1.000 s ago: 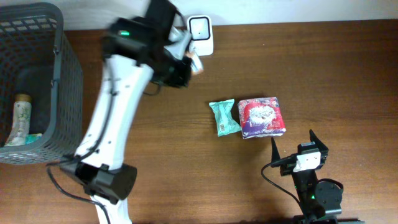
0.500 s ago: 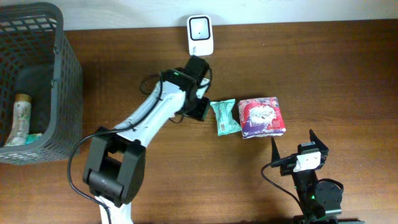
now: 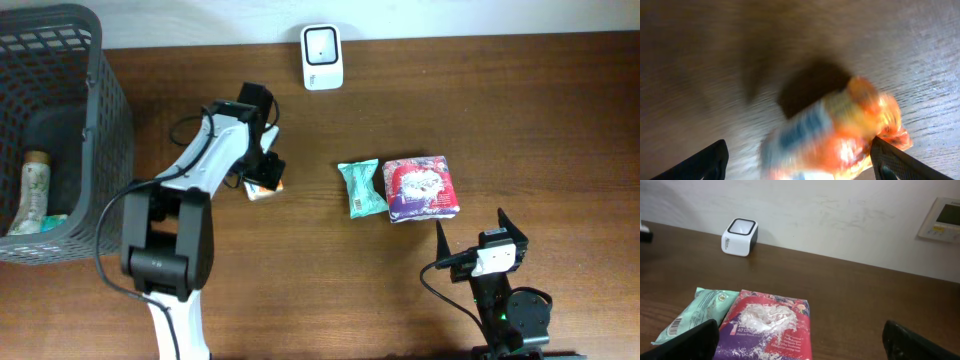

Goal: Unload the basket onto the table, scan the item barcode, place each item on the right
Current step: 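Pick the orange tissue packet from the basket, set it left of the green pouch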

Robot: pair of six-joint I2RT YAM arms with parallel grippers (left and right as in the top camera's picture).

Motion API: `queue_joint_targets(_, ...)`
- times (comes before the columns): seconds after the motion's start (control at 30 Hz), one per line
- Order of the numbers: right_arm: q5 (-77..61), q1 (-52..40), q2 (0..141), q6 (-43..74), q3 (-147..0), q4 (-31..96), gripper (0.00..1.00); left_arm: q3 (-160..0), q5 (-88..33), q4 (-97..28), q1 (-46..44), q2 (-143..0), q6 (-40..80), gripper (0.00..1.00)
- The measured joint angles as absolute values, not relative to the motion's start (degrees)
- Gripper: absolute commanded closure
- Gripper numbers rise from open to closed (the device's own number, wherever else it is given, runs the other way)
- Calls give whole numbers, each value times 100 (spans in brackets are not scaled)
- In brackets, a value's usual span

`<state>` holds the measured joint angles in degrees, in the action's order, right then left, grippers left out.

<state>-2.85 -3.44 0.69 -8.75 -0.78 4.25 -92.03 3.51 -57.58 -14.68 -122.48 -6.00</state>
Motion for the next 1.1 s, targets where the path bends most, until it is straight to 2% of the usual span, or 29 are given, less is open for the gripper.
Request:
queue_joint_targets(0.03, -285, -344, 69, -878, -78, 425, 1, -9205, -5, -5811, -1463, -12387, -814, 23)
queue_joint_targets(0.1, -285, -344, 69, -875, -80, 425, 1, -9227, -338, -5916, -1461, -12508, -1007, 27)
queue_joint_targets(0.23, -285, -344, 69, -875, -78, 425, 1, -9233, -1894, -6628, -1479, -12578, -1087, 44)
queue_joint_targets(0.27, -285, -344, 69, -875, -78, 425, 1, -9231, -2180, -6646, -1483, -12602, -1022, 50)
queue_joint_targets(0.3, -285, -344, 69, -878, -80, 425, 1, -9229, -2456, -6646, -1483, -12626, -926, 66)
queue_joint_targets(0.33, -285, -344, 69, -875, -80, 425, 1, -9231, -2724, -6646, -1483, -12626, -770, 73)
queue_joint_targets(0.4, -285, -344, 69, -873, -78, 425, 1, -9277, -2897, -6567, -1483, -12628, -384, 81)
queue_joint_targets(0.47, -285, -344, 69, -878, -78, 425, 1, -9334, -2967, -6344, -1505, -12628, -75, 82)
queue_joint_targets(0.53, -285, -344, 69, -875, -78, 425, 1, -9341, -3096, -6088, -1638, -12628, 231, 64)
queue_joint_targets(0.6, -285, -344, 69, -875, -78, 425, 1, -9345, -3387, -5789, -1883, -12628, 399, 59)
queue_joint_targets(0.63, -285, -344, 69, -878, -78, 425, 1, -9358, -3511, -5625, -2047, -12628, 486, 52)
queue_joint_targets(0.67, -285, -344, 69, -875, -80, 425, 1, -9367, -3627, -5382, -2263, -12628, 648, 38)
queue_joint_targets(0.7, -285, -344, 69, -878, -80, 425, 1, -9373, -3691, -5293, -2408, -12628, 784, 14)
queue_joint_targets(0.77, -285, -344, 69, -875, -78, 425, 1, -9542, -3734, -5402, -2469, -12630, 921, 4)
queue_joint_targets(0.8, -285, -344, 69, -878, -78, 425, 1, -9762, -3732, -5559, -2462, -12634, 969, 5)
queue_joint_targets(0.87, -285, -344, 69, -878, -80, 425, 1, -10492, -3527, -6217, -2397, -12691, 996, 15)
queue_joint_targets(0.9, -285, -344, 69, -873, -80, 425, 1, -10899, -3321, -6591, -2353, -12720, 998, 28)
queue_joint_targets(0.93, -285, -344, 69, -880, -78, 425, 1, -11345, -3065, -6895, -2290, -12720, 989, 58)
queue_joint_targets(0.97, -287, -344, 69, -875, -78, 425, 1, -11705, -2862, -7052, -2235, -12717, 996, 80)
queue_joint_targets(1.0, -285, -344, 69, -882, -78, 425, 1, -11863, -2727, -7096, -2220, -12717, 1000, 95)
queue_joint_targets(1.03, -287, -344, 69, -873, -80, 425, 1, -11874, -2655, -7116, -2239, -12720, 1000, 100)
queue_joint_targets(1.1, -285, -344, 69, -878, -78, 425, 1, -11799, -2536, -7142, -2438, -12731, 1004, 100)
